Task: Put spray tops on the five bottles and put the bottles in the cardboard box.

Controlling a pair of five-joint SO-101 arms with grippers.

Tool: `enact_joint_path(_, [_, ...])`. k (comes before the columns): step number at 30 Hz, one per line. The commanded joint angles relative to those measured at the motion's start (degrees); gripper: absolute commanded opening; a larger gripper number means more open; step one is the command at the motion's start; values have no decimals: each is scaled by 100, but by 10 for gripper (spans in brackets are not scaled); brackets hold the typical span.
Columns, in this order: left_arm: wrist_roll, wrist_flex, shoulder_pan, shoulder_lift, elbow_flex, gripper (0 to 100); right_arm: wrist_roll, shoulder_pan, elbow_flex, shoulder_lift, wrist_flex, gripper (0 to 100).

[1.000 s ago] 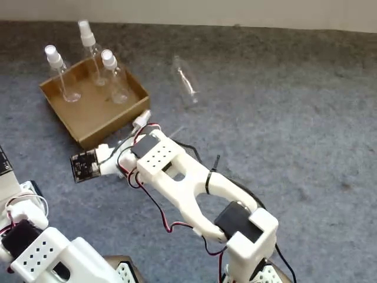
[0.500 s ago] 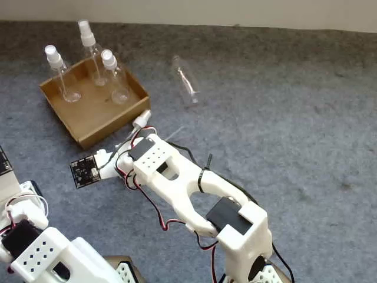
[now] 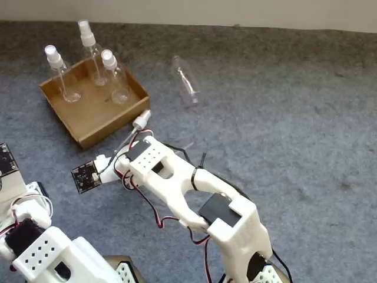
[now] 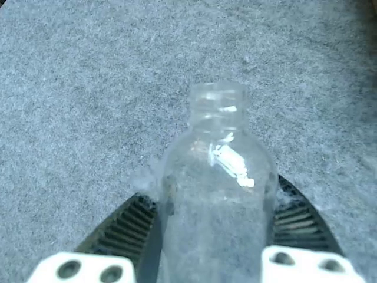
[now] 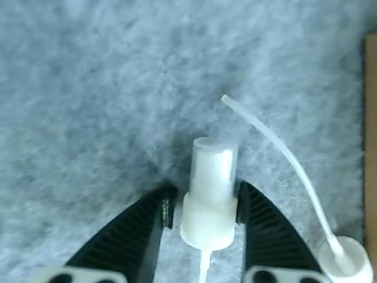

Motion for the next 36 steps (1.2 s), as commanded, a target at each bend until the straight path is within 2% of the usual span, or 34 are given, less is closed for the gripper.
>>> enact_joint_path(1, [-26,-123,75,-84,-57,85,18,-22,-356,22,-75,63])
enact_joint_path(5, [-26,-123,75,-84,-57,85,-62,40,-374,4,-75,2])
enact_joint_path(11, [-26,-123,154,-84,-57,85,-949,374,-567,-119,-75,5])
enact_joint_path(15, [-35,-114,593,-84,48,85,-1565,576,-716,-760,-22,5])
enact_joint_path(21, [-35,-114,857,-84,57,85,-2312,796,-690,-2035,541,5])
enact_joint_path(24, [-44,-123,1191,-84,48,85,-2716,1015,-690,-2580,567,5])
enact_joint_path(31, [-44,-290,2440,-84,22,85,-4123,1657,-664,-3670,778,5])
enact_joint_path(36, [-44,-712,3020,-84,22,85,-4343,1938,-664,-4356,1341,7])
